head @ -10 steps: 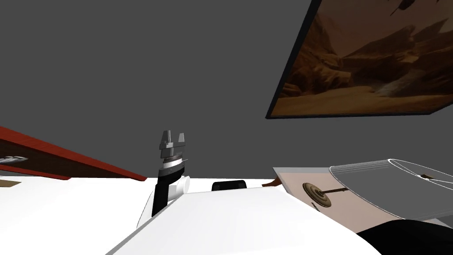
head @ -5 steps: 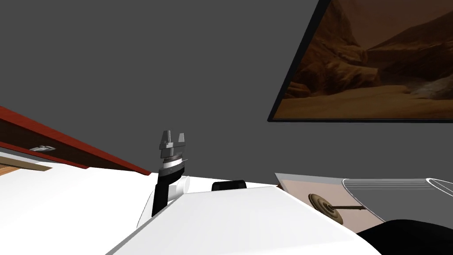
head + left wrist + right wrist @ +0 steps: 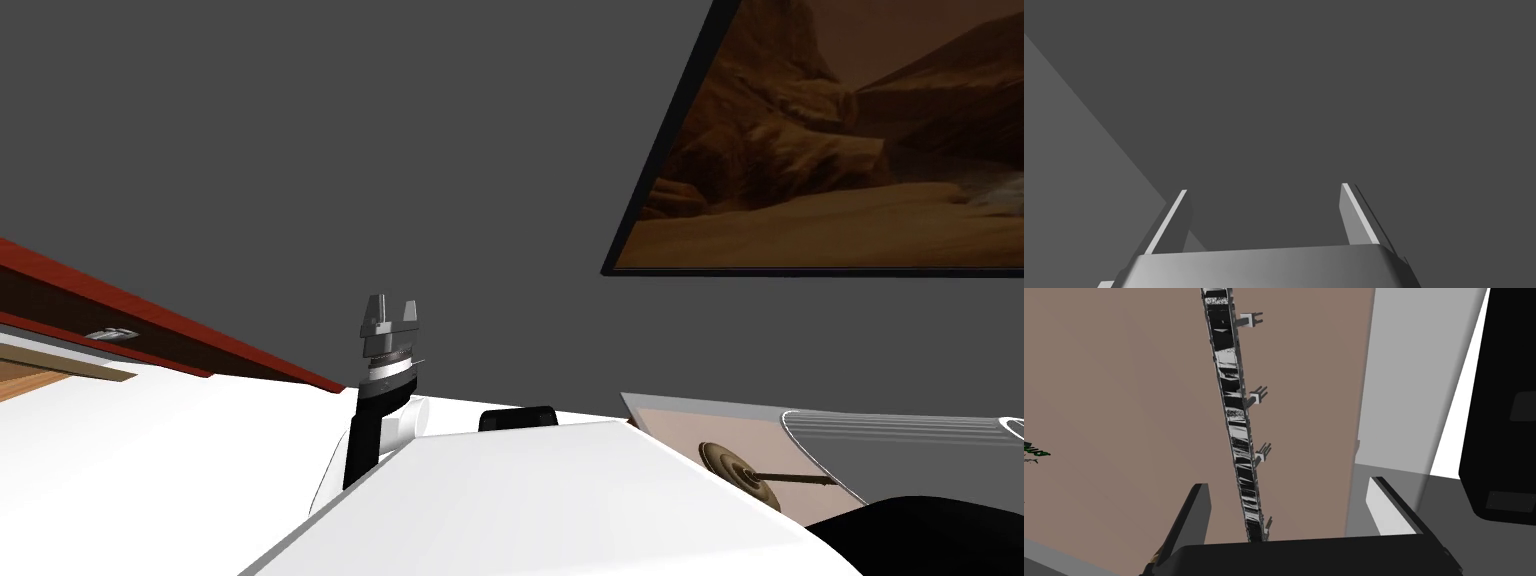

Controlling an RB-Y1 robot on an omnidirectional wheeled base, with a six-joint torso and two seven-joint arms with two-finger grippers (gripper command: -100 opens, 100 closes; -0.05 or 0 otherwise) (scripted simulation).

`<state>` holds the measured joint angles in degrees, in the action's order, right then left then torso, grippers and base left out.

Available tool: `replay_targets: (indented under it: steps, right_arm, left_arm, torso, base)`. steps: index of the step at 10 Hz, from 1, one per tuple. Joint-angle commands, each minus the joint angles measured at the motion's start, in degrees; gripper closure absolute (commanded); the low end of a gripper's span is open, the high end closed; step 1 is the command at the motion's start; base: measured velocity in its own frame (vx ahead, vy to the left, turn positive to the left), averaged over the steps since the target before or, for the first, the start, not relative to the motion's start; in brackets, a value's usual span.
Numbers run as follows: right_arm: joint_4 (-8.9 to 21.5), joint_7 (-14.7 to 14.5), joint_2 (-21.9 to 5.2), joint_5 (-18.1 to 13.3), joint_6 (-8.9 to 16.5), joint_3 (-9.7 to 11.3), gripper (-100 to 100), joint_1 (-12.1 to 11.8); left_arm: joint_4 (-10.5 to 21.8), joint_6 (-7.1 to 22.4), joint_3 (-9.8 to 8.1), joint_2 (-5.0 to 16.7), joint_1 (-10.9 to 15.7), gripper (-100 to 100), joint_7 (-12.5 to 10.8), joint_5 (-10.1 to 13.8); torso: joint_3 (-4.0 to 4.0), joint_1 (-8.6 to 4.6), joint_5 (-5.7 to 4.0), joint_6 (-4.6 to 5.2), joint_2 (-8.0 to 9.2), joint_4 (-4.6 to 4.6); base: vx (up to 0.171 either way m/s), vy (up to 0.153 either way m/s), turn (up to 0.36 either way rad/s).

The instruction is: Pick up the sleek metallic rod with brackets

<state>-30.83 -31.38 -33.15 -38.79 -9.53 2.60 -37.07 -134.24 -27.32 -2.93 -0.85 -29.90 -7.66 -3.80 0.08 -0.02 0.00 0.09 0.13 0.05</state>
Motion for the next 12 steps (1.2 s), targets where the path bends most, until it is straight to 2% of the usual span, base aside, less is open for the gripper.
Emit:
replay_targets:
  steps: [1,2,4,5,6,7,11,12]
  right_arm:
    - [-2.0,1.5,-0.1,0.3,2.0,2.1,-100,-0.4]
    - [-2.0,1.5,-0.1,0.3,2.0,2.1,-100,-0.4]
    - [-0.8,1.2,1.6,0.4,3.9,2.8,-100,2.0]
    - [-0.8,1.2,1.6,0.4,3.9,2.8,-100,2.0]
    - [-2.1,2.0,1.2,0.5,4.4,3.6,-100,1.2]
    - [-1.9,1.9,1.2,0.5,4.4,3.6,100,1.3]
    - [-1.8,1.9,0.8,0.5,4.7,3.4,100,1.2]
    - [-1.8,1.9,0.8,0.5,4.7,3.4,0,1.2]
  left_arm:
    - [0.0,0.0,0.0,0.0,0.0,0,0.0,0.0]
    - [0.0,0.0,0.0,0.0,0.0,0,0.0,0.0]
    - [0.0,0.0,0.0,0.0,0.0,0,0.0,0.0]
    - [0.0,0.0,0.0,0.0,0.0,0,0.0,0.0]
    - [0.0,0.0,0.0,0.0,0.0,0,0.0,0.0]
    - [0.0,0.0,0.0,0.0,0.0,0,0.0,0.0]
    - [0.0,0.0,0.0,0.0,0.0,0,0.0,0.0]
    - [0.0,0.0,0.0,0.0,0.0,0,0.0,0.0]
  torso:
    - [0.0,0.0,0.0,0.0,0.0,0.0]
    - [0.04,-0.07,-0.01,0.02,0.07,0.01]
    - [0.03,-0.03,-0.01,0.01,0.05,0.01]
    - [0.09,-0.11,-0.02,0.01,0.16,0.03]
    - [0.08,-0.1,-0.02,0.02,0.12,0.03]
    - [0.02,0.01,0.0,0.02,0.02,0.01]
    - [0.04,0.01,-0.37,0.09,-0.02,0.09]
    - [0.05,0.01,-0.37,0.09,-0.02,0.1]
  base:
    - [-0.053,-0.052,0.031]
    - [-0.029,-0.036,0.002]
    - [-0.057,-0.051,0.047]
    - [-0.055,-0.056,0.021]
    - [-0.016,-0.02,0.004]
    - [0.0,0.0,0.0]
    - [-0.002,-0.005,0.002]
    - [0.0,0.0,0.0]
